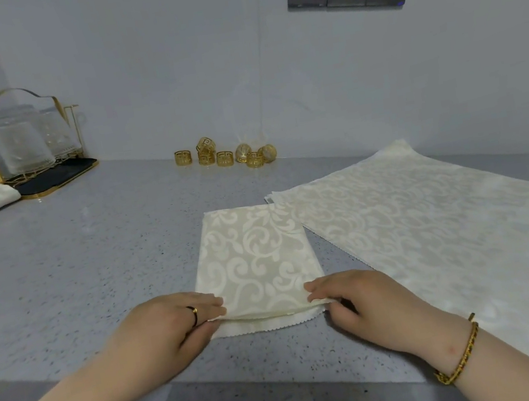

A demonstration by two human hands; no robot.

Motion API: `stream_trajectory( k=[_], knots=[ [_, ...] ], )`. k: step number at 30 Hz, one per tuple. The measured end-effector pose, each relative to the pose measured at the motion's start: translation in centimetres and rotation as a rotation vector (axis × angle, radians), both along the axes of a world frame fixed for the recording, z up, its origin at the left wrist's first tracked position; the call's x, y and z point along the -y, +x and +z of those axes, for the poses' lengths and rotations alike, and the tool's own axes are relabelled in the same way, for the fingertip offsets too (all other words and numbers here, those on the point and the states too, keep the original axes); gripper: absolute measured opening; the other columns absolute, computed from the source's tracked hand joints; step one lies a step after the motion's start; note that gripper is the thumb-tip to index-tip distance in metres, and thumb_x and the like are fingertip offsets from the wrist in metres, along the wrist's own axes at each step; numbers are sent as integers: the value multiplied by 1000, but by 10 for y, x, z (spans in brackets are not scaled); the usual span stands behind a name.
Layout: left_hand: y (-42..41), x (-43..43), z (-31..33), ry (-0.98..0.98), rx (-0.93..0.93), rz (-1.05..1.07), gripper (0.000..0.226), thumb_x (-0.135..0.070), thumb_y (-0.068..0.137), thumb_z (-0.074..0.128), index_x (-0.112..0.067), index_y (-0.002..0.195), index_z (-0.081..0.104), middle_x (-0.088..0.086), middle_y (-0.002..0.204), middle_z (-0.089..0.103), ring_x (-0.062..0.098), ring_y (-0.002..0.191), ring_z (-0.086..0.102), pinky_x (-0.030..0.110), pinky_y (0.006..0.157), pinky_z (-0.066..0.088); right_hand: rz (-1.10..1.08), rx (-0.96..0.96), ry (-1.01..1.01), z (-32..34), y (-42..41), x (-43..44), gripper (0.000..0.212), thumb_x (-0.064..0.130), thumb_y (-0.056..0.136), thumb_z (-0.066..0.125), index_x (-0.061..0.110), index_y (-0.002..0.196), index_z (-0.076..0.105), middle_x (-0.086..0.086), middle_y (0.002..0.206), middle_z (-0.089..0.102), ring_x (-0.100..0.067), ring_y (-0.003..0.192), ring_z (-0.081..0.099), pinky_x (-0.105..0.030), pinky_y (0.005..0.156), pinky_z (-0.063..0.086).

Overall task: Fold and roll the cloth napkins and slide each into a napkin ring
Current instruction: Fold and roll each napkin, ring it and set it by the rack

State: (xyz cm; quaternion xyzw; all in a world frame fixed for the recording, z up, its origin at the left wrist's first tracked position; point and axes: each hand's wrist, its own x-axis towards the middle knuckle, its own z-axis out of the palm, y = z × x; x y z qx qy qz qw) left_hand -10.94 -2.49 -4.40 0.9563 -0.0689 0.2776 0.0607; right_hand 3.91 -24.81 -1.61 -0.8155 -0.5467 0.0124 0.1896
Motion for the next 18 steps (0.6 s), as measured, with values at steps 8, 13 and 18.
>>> stream_trajectory(
  k=[8,13,18],
  knots=[
    [-19,9,-4,-121,-52,53,60,-73,80,29,-32,99,68,-38,98,51,-3,100,50,-4,80,32,-172,-262,181,-1,-3,6,29,15,93,44,37,84,61,2,77,67,-11,62,51,-18,60,36],
    [-20,17,-4,-160,80,189,37,-42,71,44,-27,86,74,-21,67,65,4,80,51,4,52,39,-181,-354,203,1,-11,11,31,16,93,46,39,76,56,-1,76,63,-5,61,47,-16,59,35],
    [-19,18,4,-581,-1,206,19,-50,77,53,-47,64,67,-49,62,51,-24,80,50,0,63,38,-117,-438,165,4,-19,20,18,25,83,63,42,86,58,14,95,67,3,91,57,-8,75,41]
  ],
)
